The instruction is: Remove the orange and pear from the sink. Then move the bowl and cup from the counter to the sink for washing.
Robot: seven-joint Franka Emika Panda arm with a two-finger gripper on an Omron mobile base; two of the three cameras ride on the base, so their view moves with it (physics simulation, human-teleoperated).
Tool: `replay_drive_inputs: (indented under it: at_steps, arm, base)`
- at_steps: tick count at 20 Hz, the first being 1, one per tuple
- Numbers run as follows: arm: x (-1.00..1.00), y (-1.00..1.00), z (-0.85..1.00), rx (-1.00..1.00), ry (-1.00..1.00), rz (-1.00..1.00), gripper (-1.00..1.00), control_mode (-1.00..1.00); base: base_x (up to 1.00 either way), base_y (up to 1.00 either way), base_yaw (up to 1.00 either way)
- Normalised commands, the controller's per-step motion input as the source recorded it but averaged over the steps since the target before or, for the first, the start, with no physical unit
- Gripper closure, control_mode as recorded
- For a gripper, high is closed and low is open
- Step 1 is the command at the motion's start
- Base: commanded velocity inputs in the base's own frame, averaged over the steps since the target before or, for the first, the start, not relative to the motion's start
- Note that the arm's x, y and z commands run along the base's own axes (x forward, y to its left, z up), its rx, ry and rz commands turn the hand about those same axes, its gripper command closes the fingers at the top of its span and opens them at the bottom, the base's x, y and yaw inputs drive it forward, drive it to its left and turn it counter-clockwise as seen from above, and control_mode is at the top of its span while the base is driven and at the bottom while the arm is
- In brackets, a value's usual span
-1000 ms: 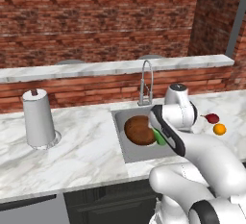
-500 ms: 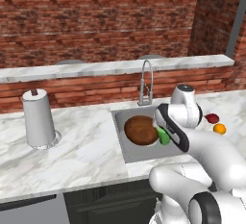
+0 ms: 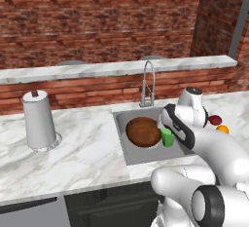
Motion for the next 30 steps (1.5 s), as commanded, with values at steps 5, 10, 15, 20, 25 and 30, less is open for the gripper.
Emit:
replay_drive_inputs:
  at_steps: [5,10,15,20,25,30]
  arm:
    - [0.07,-0.01,-0.15,0.02,-0.01,0.00,1.00,-1.00]
    - [0.09,-0.01,-0.15,0.00,-0.01,0.00,1.00,-1.00]
    - [0.10,-0.04,-0.13,0.00,0.00,0.00,1.00,-1.00]
    - [0.12,-0.04,-0.14,0.00,0.00,0.00,1.00,-1.00]
    - [0.11,-0.07,-0.14,0.00,0.00,0.00,1.00,-1.00]
    - [0.11,-0.11,-0.12,0.00,0.00,0.00,1.00,-1.00]
  base:
    - [0.00,0.00,0.00]
    - [0.00,0.00,0.00]
    - [0.00,0.00,0.00]
    - [0.00,0.00,0.00]
    - [0.00,0.00,0.00]
    - [0.00,0.00,0.00]
